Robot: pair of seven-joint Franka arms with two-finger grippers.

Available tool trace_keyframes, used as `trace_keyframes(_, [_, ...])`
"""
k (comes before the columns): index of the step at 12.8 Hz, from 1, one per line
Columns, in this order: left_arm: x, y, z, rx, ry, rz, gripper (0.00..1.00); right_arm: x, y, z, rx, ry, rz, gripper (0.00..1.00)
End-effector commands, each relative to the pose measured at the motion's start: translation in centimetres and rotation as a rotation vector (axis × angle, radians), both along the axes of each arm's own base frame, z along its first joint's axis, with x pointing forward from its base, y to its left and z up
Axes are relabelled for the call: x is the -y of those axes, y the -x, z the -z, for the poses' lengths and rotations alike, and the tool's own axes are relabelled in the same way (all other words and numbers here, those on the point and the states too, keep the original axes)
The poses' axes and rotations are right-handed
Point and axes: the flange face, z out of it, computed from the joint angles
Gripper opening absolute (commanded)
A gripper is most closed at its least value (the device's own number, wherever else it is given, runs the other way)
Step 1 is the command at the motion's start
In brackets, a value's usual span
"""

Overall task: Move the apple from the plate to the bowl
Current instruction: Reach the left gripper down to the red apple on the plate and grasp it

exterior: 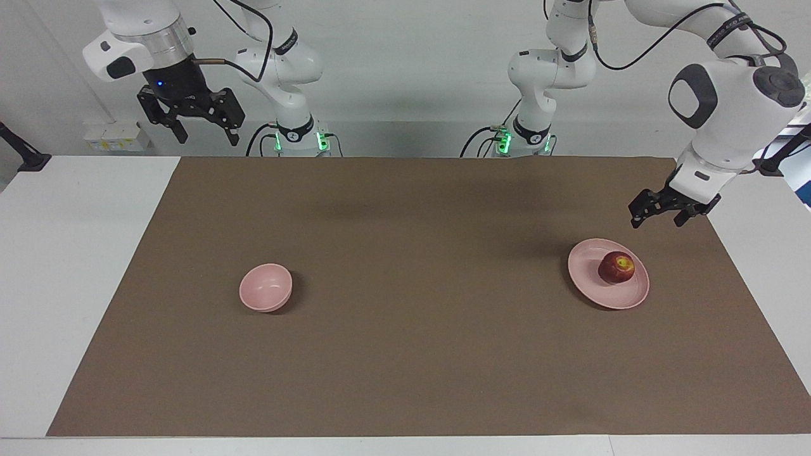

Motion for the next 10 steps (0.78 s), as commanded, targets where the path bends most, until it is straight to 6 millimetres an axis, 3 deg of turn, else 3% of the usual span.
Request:
trace_keyframes(1, [0.0, 1.0, 2.5, 0.022, 0.001, 0.017, 1.0, 0.3, 0.3, -0.3, -0.006, -0.009, -0.015, 1.0])
trace_keyframes(4, [0.4, -0.1, 6.7, 0.02, -0.009, 0.026, 1.0, 0.3, 0.3, -0.3, -0.006, -0.009, -0.015, 1.0])
trace_keyframes(10, [0.4, -1.2, 12.1, 0.027, -0.015, 0.024, 1.0, 0.3, 0.2, -0.4, -0.003, -0.009, -0.011, 1.0])
